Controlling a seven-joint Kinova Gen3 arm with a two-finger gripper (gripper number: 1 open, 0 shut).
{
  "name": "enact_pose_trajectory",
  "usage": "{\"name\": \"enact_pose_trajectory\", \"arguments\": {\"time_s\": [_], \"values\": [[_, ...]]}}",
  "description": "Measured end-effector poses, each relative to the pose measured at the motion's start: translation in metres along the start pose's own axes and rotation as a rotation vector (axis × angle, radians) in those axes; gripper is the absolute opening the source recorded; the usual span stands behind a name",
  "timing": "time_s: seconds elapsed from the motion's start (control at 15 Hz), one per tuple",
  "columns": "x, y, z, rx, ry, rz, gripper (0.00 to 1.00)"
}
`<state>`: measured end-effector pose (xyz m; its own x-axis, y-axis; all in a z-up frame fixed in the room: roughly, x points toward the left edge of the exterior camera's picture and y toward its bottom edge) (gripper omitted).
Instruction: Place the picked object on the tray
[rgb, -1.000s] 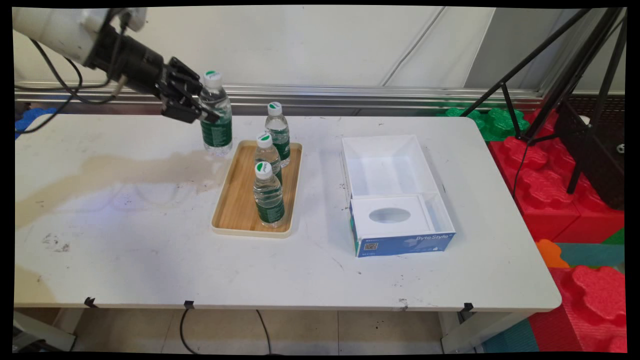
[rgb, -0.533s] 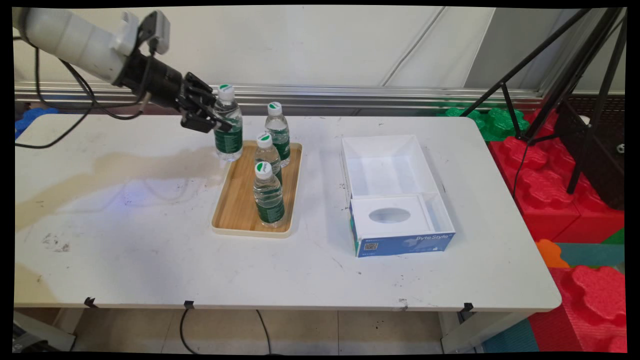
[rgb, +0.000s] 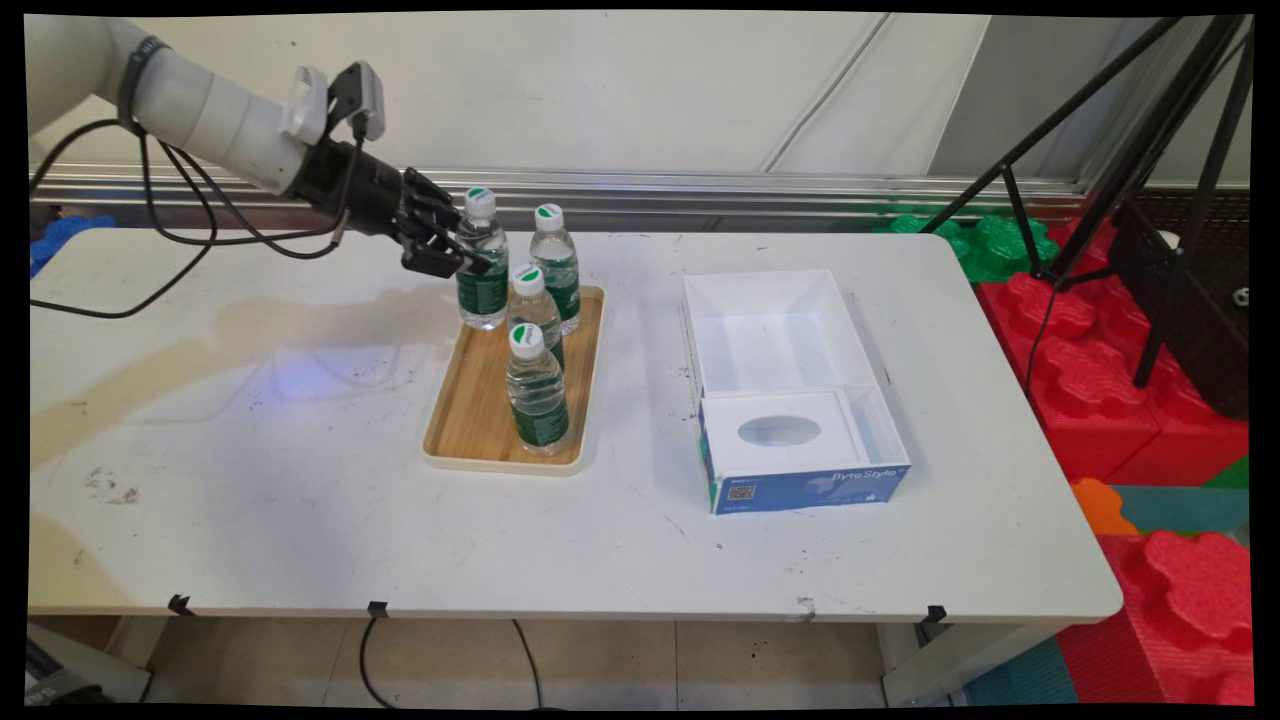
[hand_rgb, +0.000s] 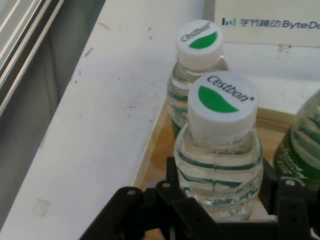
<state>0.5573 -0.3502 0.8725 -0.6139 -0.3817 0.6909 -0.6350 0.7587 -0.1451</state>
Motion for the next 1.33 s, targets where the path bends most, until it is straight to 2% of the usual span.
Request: {"name": "enact_pose_trajectory", "arguments": {"time_s": [0.53,1.0,1.07,1.33], "values": [[-0.012,-0.013,0.034,0.004,0.022,-0.031,0.0],[-0.021,-0.02,0.048,0.008,0.027,-0.032,0.0],[-0.022,-0.02,0.049,0.008,0.027,-0.032,1.0],[-0.025,-0.023,0.051,0.007,0.031,-0.031,1.0]]}}
